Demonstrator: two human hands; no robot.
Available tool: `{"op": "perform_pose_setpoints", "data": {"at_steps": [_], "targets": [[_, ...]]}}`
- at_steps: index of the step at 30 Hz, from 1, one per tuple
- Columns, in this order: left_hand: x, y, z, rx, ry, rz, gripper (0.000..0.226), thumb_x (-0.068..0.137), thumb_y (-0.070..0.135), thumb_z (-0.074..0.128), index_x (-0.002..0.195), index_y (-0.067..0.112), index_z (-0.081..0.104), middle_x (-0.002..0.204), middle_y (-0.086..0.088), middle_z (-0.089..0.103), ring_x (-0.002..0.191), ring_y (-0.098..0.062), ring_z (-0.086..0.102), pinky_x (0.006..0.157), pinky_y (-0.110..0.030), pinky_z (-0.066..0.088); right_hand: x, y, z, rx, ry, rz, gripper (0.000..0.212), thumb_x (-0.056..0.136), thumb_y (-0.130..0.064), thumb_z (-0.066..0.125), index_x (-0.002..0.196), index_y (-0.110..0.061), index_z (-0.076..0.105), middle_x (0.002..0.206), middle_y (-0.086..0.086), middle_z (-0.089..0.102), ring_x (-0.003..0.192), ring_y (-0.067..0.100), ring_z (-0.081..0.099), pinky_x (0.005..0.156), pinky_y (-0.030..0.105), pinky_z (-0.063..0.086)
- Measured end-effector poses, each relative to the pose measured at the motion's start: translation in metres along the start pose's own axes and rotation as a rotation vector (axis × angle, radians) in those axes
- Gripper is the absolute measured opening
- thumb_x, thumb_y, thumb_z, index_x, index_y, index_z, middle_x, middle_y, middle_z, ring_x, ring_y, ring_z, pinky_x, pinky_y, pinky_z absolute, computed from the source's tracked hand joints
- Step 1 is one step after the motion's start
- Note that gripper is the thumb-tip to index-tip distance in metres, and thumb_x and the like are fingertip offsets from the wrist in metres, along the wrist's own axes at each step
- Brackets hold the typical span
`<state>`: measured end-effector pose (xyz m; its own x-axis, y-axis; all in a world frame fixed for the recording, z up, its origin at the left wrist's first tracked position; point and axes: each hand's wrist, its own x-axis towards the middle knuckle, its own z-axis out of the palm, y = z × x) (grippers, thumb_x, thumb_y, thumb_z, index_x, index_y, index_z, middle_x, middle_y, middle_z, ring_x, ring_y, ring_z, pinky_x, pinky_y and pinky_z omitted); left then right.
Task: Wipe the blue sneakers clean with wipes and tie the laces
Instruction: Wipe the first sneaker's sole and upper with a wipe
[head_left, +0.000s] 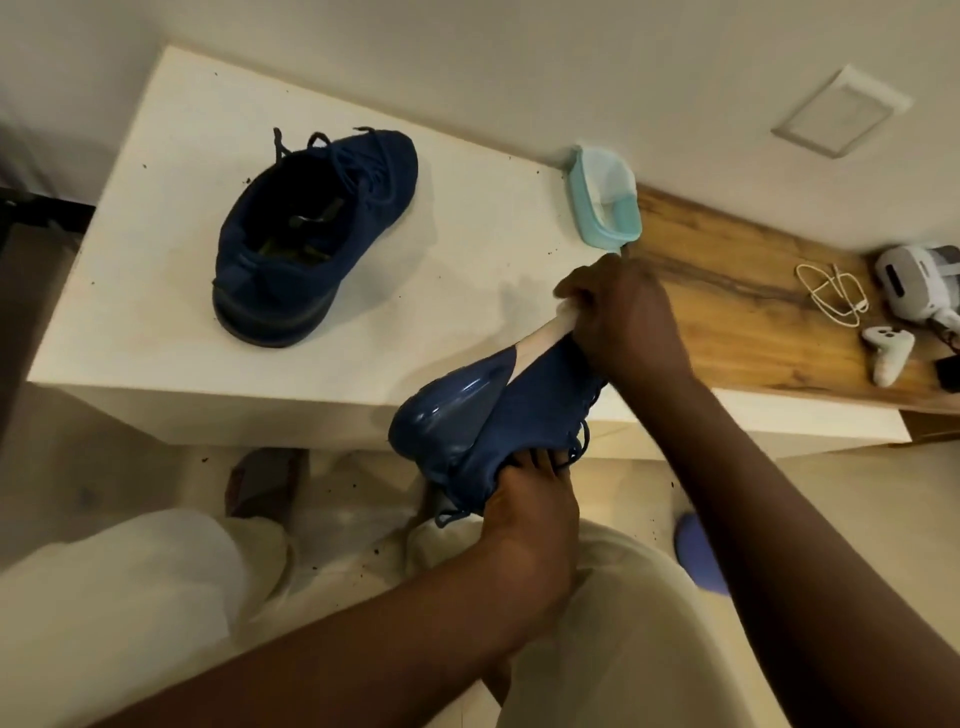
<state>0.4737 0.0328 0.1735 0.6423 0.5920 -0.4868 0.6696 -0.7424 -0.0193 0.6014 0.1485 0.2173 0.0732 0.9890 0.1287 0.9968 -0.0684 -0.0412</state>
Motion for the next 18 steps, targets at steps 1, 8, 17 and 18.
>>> {"op": "perform_pose_setpoints", "data": {"at_steps": [1,8,17,18], "targets": [[-0.001,0.001,0.000,0.023,0.012,0.005,0.076,0.104,0.021,0.050,0.151,-0.015,0.001,0.151,-0.036,0.027,0.139,-0.047,0.034,0.112,-0.048,0.036,-0.013,-0.013,0.005,0.048,-0.037,-0.089,0.030,0.084,0.002,0.058,0.100,-0.014,0.077,0.100,0.010,0.070,0.095,0.032,0.061,0.079,0.036,0.049],[-0.011,-0.030,-0.019,-0.063,0.092,-0.014,0.055,0.101,0.026,0.056,0.149,0.005,0.036,0.146,-0.021,0.046,0.131,-0.039,0.046,0.106,-0.047,0.040,-0.051,-0.017,0.026,0.502,0.330,0.091,0.031,0.085,0.008,0.052,0.098,-0.011,0.073,0.099,0.002,0.069,0.096,0.020,0.062,0.086,0.028,0.048],[-0.021,-0.118,-0.064,-0.412,0.516,-0.028,0.044,0.097,0.038,0.060,0.138,0.035,0.043,0.127,0.005,0.053,0.106,-0.015,0.052,0.084,-0.034,0.041,-0.050,-0.025,0.040,0.702,0.466,0.284,0.020,0.095,0.003,0.051,0.104,-0.009,0.065,0.099,-0.010,0.061,0.099,0.014,0.061,0.089,0.036,0.052],[-0.018,-0.128,-0.057,-0.358,0.512,0.007,0.059,0.094,0.037,0.064,0.145,0.039,0.036,0.143,0.004,0.044,0.126,-0.018,0.045,0.096,-0.039,0.038,-0.048,-0.025,0.041,0.708,0.462,0.293,0.019,0.095,0.002,0.051,0.105,-0.009,0.064,0.101,-0.005,0.062,0.099,0.014,0.061,0.089,0.036,0.052]]}}
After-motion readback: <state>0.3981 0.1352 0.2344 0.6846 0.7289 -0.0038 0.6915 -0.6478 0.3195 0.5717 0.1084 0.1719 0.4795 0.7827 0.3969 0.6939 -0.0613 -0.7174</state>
